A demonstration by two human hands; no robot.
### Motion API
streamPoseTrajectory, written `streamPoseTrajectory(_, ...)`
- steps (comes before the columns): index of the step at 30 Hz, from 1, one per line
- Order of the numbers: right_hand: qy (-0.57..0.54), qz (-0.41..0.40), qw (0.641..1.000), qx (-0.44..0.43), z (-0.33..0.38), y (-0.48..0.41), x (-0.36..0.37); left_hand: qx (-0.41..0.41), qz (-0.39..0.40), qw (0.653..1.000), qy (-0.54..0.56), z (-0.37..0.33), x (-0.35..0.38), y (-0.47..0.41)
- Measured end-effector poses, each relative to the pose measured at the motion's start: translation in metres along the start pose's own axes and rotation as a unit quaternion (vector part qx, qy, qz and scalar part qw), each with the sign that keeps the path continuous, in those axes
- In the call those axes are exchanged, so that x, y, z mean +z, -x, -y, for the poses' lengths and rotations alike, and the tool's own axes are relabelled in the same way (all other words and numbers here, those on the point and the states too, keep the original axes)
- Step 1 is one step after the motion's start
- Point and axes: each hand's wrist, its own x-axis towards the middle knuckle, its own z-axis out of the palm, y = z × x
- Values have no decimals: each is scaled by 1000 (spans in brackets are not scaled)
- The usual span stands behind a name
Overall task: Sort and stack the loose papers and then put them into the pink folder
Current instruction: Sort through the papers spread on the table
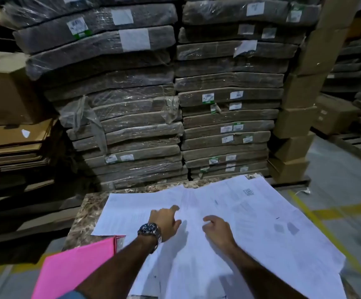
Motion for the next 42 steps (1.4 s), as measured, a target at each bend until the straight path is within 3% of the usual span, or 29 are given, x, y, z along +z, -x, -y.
streamPoseTrajectory(2,-23,35,999,27,-18,3,10,-43,41,998,10,6,16,4)
streamPoseTrajectory(6,106,132,985,43,-43,11,26,-106,106,988,24,19,50,18)
streamPoseTrajectory(14,195,151,967,56,-52,9,35,-186,156,960,140,22,88,23)
streamPoseTrajectory(21,190,143,971,31,-62,6,31,-274,137,944,120,12,100,31)
streamPoseTrajectory(27,197,162,966,37,-61,7,30,-261,135,916,272,17,94,23)
streamPoseTrajectory(37,172,175,968,49,-57,2,29,-303,43,887,346,11,105,29)
streamPoseTrajectory(42,140,128,980,54,-52,-1,27,-316,27,857,407,23,96,26)
